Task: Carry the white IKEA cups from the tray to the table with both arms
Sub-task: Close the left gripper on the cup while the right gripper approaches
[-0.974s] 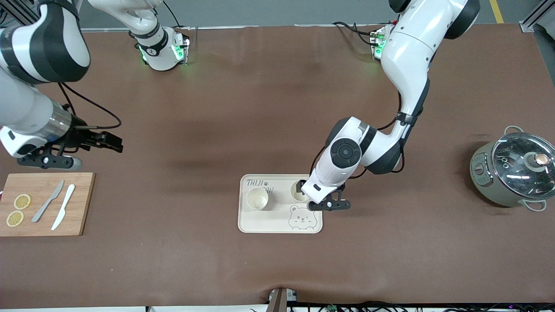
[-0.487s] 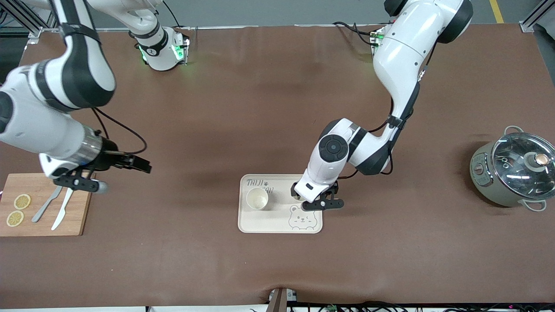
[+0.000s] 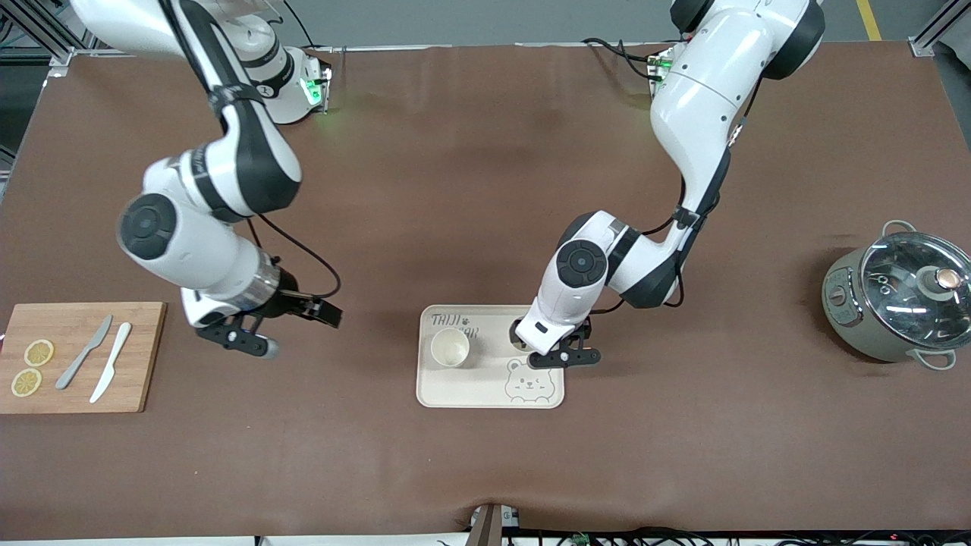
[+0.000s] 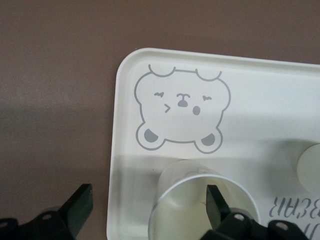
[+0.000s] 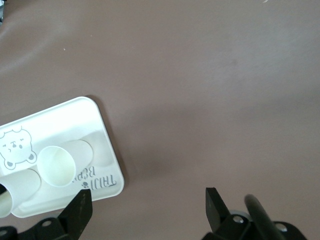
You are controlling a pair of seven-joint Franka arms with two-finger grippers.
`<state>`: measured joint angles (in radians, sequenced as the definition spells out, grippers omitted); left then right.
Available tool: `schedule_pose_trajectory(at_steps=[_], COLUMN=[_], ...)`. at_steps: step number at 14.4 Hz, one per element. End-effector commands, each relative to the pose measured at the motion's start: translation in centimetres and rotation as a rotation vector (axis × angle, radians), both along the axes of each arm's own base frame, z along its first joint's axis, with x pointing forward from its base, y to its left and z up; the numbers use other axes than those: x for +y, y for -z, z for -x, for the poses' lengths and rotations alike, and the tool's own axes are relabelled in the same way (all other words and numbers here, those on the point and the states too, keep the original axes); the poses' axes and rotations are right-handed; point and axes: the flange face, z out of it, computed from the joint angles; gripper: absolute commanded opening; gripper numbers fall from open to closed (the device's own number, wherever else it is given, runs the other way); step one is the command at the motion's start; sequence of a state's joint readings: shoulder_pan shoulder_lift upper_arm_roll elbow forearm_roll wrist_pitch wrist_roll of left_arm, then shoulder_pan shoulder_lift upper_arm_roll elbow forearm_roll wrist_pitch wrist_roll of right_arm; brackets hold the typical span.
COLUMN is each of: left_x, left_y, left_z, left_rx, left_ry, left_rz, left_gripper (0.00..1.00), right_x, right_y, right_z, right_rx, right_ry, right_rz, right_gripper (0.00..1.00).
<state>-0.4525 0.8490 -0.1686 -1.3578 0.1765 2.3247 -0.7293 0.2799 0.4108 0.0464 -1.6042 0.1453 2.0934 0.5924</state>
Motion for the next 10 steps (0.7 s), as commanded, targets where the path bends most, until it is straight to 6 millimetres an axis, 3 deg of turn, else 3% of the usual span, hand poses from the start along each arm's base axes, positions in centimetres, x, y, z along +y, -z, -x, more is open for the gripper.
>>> schedule_pose_trajectory(at_steps=[1,3,5,6,7,8,10], left_x=[0.0,0.0,-0.1,0.0,0.0,-0.1,-0.1], left_y=[0.2,0.3,0.4,0.3,0.3,0.4,0.4], left_z=[0.4,0.4,0.6,0.5,0.5,0.6,0.7], left_rx=[-0.019,-0.018,-0.012,-0.008,-0.006,-0.005,-0.005], left_ry=[0.001,0.0,-0.007,-0.032,-0.055,-0.063,-0.052], left_rz=[-0.017,-0.018,-0.017,-0.009,-0.005,-0.008,-0.011], left_gripper=[1.0,1.0,1.0,0.93,0.41,0.0,0.0], right_x=[2.9,4.2,6.8,7.9,9.4,10.2,11.2], right_y=[0.3,0.7,2.8,4.6,6.1,7.2,8.8], right_z=[-0.2,-1.0,-1.5,-1.8,-1.9,-2.3,-2.5], right_rx=[-0.007,-0.016,-0.031,-0.038,-0.064,-0.088,-0.104], right_ry=[0.038,0.064,0.053,0.056,0.053,0.069,0.082], right_rz=[-0.001,-0.009,-0.017,-0.023,-0.033,-0.046,-0.056], right_gripper=[1.0,1.0,1.0,1.0,1.0,1.0,1.0])
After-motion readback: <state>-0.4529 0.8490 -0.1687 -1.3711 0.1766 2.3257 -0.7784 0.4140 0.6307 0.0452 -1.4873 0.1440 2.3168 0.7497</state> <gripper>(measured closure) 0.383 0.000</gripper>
